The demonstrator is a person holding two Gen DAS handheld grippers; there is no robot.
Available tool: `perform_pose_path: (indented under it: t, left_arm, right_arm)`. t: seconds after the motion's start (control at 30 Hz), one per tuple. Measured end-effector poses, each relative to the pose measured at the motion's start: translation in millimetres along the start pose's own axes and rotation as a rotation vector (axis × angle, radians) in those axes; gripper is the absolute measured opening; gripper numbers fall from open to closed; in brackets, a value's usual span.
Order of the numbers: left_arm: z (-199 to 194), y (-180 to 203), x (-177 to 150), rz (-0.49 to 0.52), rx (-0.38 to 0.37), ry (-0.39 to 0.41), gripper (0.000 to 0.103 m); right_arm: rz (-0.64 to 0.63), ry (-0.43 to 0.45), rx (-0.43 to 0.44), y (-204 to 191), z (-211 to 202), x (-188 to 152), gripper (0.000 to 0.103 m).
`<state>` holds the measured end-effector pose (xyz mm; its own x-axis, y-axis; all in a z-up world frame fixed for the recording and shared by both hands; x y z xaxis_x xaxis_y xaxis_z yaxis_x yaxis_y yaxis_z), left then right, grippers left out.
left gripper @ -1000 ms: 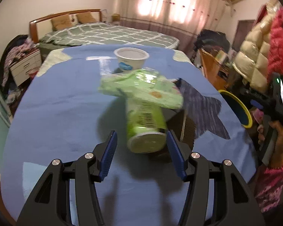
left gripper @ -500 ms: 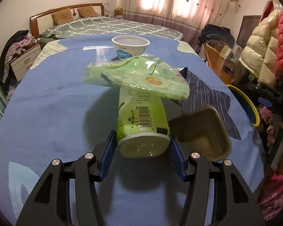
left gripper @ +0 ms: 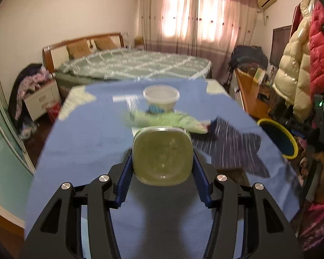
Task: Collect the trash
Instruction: 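Grasp the green-labelled bottle with the left gripper and lift it, then carry the bottle over the bin and open the left gripper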
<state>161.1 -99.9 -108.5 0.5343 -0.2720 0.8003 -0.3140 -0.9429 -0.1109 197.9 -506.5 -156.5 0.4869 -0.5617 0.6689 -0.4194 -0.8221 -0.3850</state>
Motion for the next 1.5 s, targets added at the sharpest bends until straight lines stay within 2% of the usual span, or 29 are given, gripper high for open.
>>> perform_pose_path:
  t: [0.17,0.3,0.47,0.57,0.9,1.13,1.5]
  left_arm:
    - [-18.8,-6.0,19.1,0.016,0.02,0.045,0.052]
    - [-15.3,-5.9,14.3,0.015,0.017,0.021,0.051]
    - [-17.5,-3.3,12.9,0.024,0.027,0.031,0.051]
    - [-23.0,-0.9,16.7,0.021,0.003,0.039,0.051]
    - [-40.9,15.5,68.3,0.065,-0.027,0.13,0.051]
    - [-23.4,65.5,123.4,0.128,-0.117,0.183,0.051]
    - [36.9,216.6,173.6,0.224,-0.327,0.15,0.051]
  right_arm:
    - [-0.001,0.003,0.005,-1.0,-2.4,0.2,0.082]
    - [0.002,0.004,0.007,0.4,-3.2,0.8,0.082]
    - [0.005,0.006,0.012,1.3,-5.5,0.8,0.082]
    - [0.007,0.007,0.018,1.7,-7.3,0.7,0.082]
    - [0.026,0.017,0.033,11.1,-12.8,6.3,0.082]
    - [0.061,0.054,-0.015,44.9,-21.0,20.9,0.082]
    - [0.143,0.099,-0.098,115.3,-32.9,37.7,0.082]
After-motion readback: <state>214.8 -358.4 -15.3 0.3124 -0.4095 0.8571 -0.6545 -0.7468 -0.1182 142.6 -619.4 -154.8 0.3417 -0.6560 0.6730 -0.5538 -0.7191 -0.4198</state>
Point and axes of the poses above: each gripper's, at about its wrist camera, not at the fingertips, and z roughly the way its jaws point, y to its right, x to its top, the point moved 9 cm from there along z, roughly the way its jaws point, and after that the axes turned 11 degrees about z, right-handed, at the moved point
